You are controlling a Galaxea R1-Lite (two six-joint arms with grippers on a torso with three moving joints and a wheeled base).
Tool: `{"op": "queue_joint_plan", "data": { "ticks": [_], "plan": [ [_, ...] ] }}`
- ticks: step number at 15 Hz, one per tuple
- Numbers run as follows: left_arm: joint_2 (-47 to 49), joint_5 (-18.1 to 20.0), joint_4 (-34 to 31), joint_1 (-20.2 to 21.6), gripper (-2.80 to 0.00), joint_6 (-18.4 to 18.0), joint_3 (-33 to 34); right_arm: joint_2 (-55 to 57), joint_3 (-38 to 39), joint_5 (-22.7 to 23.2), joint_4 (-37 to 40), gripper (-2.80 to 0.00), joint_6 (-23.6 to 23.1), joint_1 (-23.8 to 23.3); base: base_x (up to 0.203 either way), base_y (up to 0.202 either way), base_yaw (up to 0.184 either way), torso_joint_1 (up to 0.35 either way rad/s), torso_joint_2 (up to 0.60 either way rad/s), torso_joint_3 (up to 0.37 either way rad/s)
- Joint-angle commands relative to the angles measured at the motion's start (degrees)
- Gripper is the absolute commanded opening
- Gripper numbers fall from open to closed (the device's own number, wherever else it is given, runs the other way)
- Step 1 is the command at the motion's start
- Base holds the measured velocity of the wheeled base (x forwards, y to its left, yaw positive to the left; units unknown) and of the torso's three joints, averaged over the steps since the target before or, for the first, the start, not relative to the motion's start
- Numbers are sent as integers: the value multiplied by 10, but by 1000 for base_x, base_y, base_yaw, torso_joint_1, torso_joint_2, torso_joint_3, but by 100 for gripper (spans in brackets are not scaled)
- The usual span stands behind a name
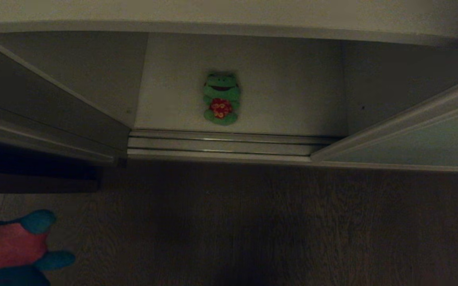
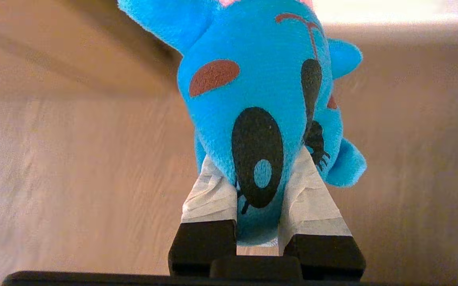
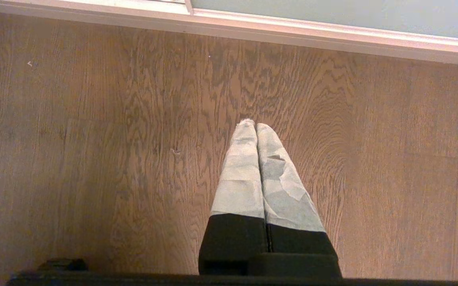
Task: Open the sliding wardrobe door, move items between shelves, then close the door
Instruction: Place the blue doll on the higher shelf
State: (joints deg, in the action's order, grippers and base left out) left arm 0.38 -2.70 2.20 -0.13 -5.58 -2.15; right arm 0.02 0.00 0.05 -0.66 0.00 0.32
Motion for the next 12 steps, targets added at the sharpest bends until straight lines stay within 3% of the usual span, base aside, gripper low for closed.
{"op": "queue_joint_plan", "data": {
  "ticks": [1, 3, 12],
  "plan": [
    [-3, 28, 13, 0, -280, 3, 22, -2, 0, 0, 0, -280, 0, 0, 0, 0, 0, 0, 0, 0],
    [-3, 35, -33, 0, -280, 8, 19, -2, 0, 0, 0, -280, 0, 0, 0, 0, 0, 0, 0, 0],
    [-3, 36, -21, 0, -280, 12, 21, -2, 0, 0, 0, -280, 0, 0, 0, 0, 0, 0, 0, 0]
  ]
}}
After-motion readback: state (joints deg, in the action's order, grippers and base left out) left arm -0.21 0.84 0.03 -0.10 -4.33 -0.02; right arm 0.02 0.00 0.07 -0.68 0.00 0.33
